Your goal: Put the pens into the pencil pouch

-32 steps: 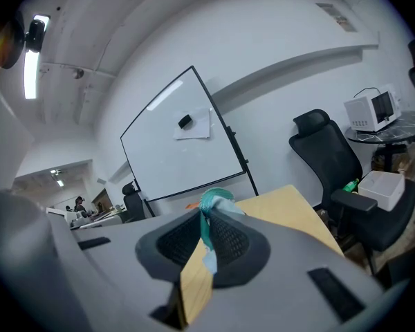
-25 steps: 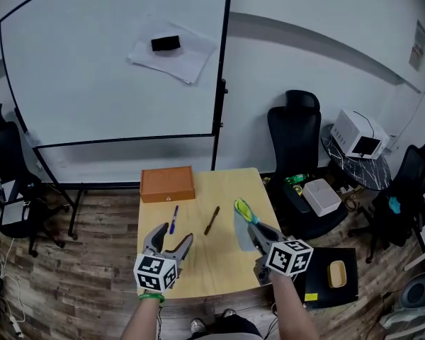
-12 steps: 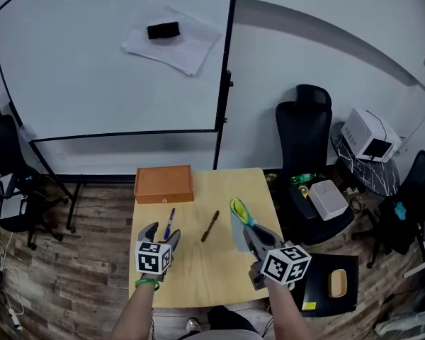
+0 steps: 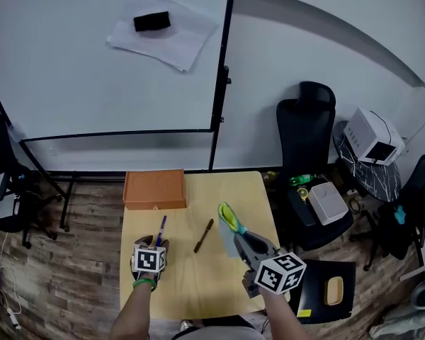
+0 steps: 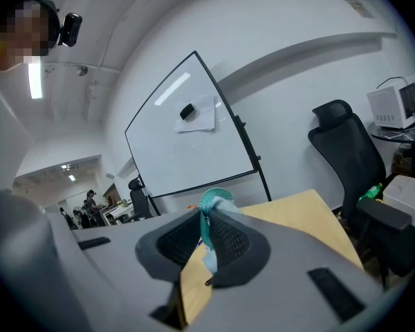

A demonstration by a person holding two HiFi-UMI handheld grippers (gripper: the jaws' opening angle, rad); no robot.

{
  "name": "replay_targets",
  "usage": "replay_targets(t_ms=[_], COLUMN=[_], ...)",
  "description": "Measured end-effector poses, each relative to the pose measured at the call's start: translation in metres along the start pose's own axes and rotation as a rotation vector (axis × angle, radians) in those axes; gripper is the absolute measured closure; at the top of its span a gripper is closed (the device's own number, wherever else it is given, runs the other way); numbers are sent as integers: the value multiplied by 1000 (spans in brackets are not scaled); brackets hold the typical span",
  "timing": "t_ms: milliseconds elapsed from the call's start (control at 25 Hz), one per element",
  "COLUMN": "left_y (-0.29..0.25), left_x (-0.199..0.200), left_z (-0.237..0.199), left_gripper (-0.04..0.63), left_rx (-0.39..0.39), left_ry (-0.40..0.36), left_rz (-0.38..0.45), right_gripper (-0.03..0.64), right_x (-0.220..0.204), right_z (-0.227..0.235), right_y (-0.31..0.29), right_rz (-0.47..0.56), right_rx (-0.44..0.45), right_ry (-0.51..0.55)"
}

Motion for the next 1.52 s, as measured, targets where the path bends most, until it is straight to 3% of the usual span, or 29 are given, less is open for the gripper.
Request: replay_targets(t_ms=[240,440,560,760,1000,1280,1520], left_y=[-12,-13,-14,-9,27,106,164], left_x=[-7,-8,-8,-6,27,75,94], left_z=[-7,-10,-6,-8,3,28,50], left_gripper=[410,456,528,534,535,534,534], left_rx=[24,24,27,24,-32,-132,-189], left_ry=[7,19,11,6,-71,-218,-322], left_rz=[-75,-71,-68,-68,68,225,316], right_gripper=[578,578,578,578,578,578,578], right_x=[5,11,13,10,1,-3,-4], right_z=[9,17,19,17,16,0,-23], right_y=[-4,-3,-3,2,10,19,23], right_rz=[-5,6,9,3,-16,-3,9], right_rx=[-10,-20,-25,-35,-43,-43,-17], right_ry=[8,6,6,15,53,95,138])
Point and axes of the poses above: the fingertips, and each gripper's own axes: y backward along the fingers, z to its right, x out of its top, the point moved 4 cm from there along y, backward along the fingers, and after that the axes turned 3 degrees about x, right-handed, at the moved point
